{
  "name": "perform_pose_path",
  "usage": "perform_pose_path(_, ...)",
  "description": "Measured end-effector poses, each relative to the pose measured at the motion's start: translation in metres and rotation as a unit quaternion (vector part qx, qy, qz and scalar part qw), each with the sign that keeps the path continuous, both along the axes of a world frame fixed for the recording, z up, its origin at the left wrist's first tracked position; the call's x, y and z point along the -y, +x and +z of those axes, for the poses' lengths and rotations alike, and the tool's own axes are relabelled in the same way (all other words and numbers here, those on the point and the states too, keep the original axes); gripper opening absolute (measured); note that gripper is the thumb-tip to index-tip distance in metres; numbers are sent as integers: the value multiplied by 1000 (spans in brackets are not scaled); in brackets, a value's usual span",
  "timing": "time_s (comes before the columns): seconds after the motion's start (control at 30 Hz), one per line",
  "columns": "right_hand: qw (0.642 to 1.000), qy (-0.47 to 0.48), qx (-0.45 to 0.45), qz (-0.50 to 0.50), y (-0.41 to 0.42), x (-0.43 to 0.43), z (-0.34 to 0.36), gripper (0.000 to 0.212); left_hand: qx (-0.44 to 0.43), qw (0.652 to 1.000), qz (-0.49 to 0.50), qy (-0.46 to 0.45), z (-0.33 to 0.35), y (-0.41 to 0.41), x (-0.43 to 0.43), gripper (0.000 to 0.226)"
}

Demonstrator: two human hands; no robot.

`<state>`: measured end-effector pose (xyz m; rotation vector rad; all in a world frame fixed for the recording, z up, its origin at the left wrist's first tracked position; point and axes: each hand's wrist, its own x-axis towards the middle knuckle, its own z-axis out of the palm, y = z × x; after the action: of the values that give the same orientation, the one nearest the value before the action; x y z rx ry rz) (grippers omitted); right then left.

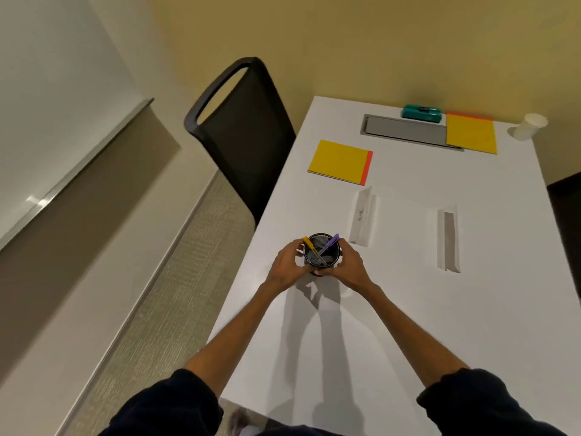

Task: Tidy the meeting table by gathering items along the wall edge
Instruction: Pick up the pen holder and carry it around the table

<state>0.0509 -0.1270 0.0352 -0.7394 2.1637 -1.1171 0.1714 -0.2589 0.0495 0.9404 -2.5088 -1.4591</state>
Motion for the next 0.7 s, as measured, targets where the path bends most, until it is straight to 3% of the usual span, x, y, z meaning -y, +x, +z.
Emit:
perform_pose_path(0.27,996,-22,-2,83,70,71,26,81,-39,996,67,46,16,93,59,73)
perform_pose_path(0.43,993,-42,13,113,138,121,39,69,-51,994,60,80,25,170,112,71)
perform_pose_path(0.7,985,-44,45,162,251,209,47,81,-68,981,112,143,34,299,192,67)
